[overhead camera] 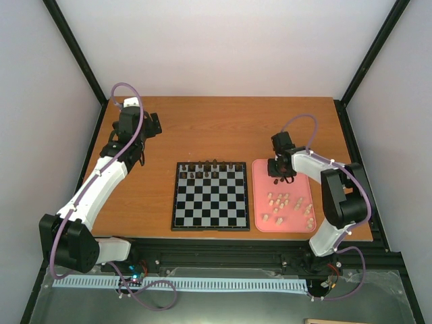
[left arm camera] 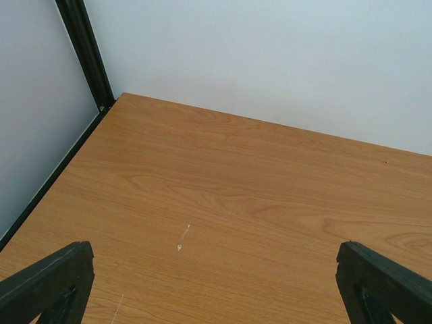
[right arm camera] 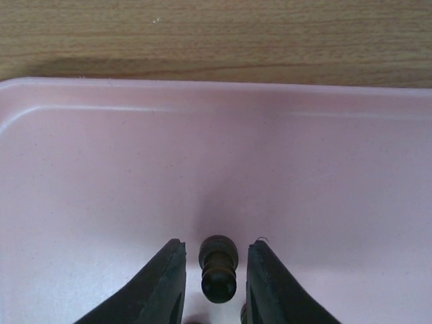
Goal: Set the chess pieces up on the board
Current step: Pick up the chess piece from the storage box, then place the chess piece on the chessboard.
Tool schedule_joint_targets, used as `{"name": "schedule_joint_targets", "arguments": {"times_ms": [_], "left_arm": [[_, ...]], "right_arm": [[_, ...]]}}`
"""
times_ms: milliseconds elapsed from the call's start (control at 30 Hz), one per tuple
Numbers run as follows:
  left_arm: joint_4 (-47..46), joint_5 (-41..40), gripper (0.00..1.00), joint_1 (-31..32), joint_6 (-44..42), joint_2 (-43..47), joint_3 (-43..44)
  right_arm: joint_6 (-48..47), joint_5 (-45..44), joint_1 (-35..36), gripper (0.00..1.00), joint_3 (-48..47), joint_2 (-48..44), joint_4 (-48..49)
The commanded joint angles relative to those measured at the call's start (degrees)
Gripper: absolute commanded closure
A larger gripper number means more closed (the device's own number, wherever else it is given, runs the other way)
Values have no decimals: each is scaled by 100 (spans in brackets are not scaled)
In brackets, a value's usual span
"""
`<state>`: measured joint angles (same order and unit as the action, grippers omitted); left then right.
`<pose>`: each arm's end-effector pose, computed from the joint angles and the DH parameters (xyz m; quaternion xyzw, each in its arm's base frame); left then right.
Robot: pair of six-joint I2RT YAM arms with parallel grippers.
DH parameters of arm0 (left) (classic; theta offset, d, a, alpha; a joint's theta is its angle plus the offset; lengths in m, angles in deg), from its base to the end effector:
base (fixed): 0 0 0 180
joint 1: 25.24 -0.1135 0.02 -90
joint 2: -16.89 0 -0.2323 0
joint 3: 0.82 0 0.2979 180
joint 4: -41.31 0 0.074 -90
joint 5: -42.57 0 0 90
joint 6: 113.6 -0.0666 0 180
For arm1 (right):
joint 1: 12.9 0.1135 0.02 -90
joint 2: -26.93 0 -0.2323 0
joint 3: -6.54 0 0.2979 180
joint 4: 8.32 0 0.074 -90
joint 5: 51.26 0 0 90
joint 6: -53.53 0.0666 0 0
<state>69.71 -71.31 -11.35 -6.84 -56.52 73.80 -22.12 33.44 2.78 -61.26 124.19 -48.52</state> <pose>0.3671 -0.0630 0.2808 -0.1287 0.8321 0.0356 0.5384 0.3459 0.0907 0.0659 -0.0032 0.9833 0.0017 0.1821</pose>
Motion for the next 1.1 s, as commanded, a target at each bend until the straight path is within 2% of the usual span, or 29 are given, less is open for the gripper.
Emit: {"name": "schedule_joint_targets", "arguments": {"times_ms": [0,167,300,433,567,800,1067], "left_arm": [[-53,-25,0,17,-32,-18,213],[-53,-26,0,17,-33,3,206],[-65,-24,0,18,-32,0,211],[-66,-26,0,17,-24,-13,212],[-52,-22,0,17,-29,-12,228],[-47,-67,0,17,-41,24,205],[-45,-65,0,15,-41,30,199]], "right_arm": [[-14,43,-53,77,33,98,117],[2,-40,-62,91,3,39,61],[48,-49,-30,97,17,-267,-52],[109,-82,320,97,-213,-656,-401],[151,-75,1145,97,-941,-636,-919],[150,164,2327,97,-1970,182,-1335],[29,533,2728,97,-2473,954,-1357]]}}
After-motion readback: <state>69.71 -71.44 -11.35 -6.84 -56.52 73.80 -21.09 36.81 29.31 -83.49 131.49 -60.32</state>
